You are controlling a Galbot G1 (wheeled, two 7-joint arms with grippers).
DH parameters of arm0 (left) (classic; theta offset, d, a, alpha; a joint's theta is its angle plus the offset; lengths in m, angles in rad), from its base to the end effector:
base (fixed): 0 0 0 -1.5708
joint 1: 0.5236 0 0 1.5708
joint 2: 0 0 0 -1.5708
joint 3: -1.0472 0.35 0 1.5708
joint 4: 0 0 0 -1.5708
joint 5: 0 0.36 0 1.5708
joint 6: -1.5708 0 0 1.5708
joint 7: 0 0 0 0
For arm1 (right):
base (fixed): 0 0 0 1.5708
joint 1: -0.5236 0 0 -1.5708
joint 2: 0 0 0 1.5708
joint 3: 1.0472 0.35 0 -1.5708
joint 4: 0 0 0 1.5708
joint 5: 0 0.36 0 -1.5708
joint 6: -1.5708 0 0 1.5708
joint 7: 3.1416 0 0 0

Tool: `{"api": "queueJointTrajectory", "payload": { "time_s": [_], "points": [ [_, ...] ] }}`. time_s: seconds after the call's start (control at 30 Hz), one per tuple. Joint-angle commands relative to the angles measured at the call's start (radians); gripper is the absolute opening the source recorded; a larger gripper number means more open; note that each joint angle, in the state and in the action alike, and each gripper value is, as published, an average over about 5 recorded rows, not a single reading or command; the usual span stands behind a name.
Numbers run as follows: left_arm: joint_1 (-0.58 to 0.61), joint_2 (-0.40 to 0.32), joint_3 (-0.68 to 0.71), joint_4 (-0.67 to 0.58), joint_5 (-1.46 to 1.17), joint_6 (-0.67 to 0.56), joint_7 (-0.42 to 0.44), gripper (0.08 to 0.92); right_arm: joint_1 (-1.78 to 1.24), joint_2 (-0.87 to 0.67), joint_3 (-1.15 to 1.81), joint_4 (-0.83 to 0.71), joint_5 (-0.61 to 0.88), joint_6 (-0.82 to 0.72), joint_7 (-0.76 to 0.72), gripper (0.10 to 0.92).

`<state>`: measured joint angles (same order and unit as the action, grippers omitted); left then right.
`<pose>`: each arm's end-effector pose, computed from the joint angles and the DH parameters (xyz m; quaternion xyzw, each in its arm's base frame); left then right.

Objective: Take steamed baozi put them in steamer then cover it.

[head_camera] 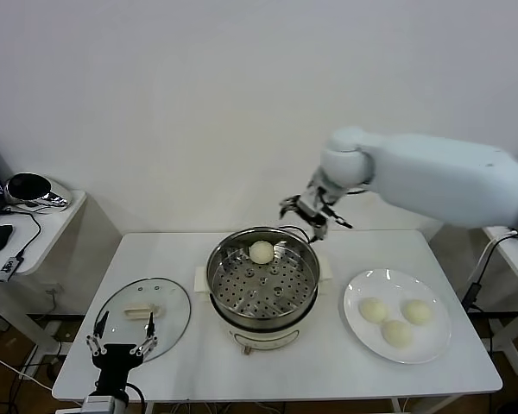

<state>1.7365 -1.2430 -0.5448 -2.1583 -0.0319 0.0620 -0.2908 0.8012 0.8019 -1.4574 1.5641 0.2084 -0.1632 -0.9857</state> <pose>0.1419 0.0545 -0.2989 0.0594 -0.9872 -0.1345 0.0616 0.5037 -0.0078 -0.0058 0.5379 -0.4425 0.6833 0.2190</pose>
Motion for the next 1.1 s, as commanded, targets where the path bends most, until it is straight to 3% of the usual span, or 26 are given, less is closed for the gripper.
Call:
{"api": "queueJointTrajectory", "payload": {
  "time_s": [0.03, 0.37, 0.6, 1.1],
  "points": [
    [0.002, 0.001, 0.003, -0.010, 0.002, 0.000, 0.000, 0.823, 0.077, -0.296, -0.052, 0.214, 0.090, -0.322, -0.025, 0.823],
    [0.004, -0.002, 0.001, -0.013, 0.010, -0.002, 0.001, 0.823, -0.268, -0.402, 0.112, 0.116, -0.092, -0.241, -0.029, 0.823],
    [0.017, -0.007, -0.010, -0.014, 0.015, -0.003, 0.000, 0.823, -0.590, -0.348, 0.375, -0.058, -0.184, -0.170, -0.032, 0.823],
    [0.022, -0.010, -0.019, 0.000, 0.018, -0.002, 0.001, 0.823, -0.841, -0.188, 0.568, -0.244, -0.250, -0.137, -0.011, 0.823]
  ]
}}
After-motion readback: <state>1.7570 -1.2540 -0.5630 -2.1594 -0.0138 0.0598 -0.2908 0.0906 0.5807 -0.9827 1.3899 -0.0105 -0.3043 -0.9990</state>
